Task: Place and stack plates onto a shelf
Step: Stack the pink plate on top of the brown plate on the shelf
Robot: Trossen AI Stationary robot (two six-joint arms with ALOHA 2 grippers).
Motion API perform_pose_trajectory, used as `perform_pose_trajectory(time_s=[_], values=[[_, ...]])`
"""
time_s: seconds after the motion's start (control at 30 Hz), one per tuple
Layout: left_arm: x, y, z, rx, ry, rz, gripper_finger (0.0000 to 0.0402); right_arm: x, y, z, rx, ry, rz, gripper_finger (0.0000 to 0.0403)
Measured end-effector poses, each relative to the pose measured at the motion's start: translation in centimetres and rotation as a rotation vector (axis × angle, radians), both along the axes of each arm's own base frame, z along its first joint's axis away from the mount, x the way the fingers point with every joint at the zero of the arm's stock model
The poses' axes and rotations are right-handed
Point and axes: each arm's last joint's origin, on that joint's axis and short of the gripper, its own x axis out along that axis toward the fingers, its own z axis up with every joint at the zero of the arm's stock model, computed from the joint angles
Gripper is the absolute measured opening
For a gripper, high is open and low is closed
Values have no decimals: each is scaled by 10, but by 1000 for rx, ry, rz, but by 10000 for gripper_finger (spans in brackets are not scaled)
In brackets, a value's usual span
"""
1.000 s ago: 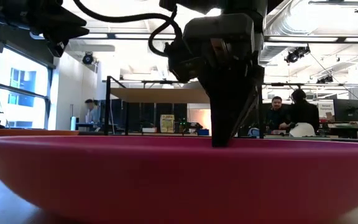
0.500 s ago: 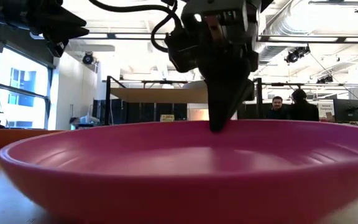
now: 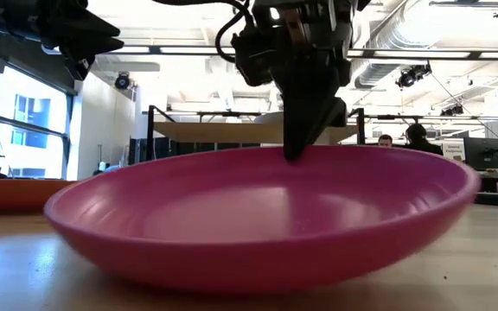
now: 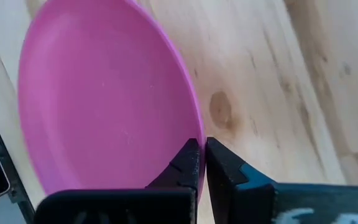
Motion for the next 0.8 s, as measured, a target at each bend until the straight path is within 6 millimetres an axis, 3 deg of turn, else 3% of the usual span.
perform_pose_trajectory(time_s=[0.43,0.8], values=[[0,0,0,0,-1,1,90,1,-16,12,-5,-43,4,0],[0,0,0,1,-2,2,90,-5,-25,36,-12,-113,-14,0]])
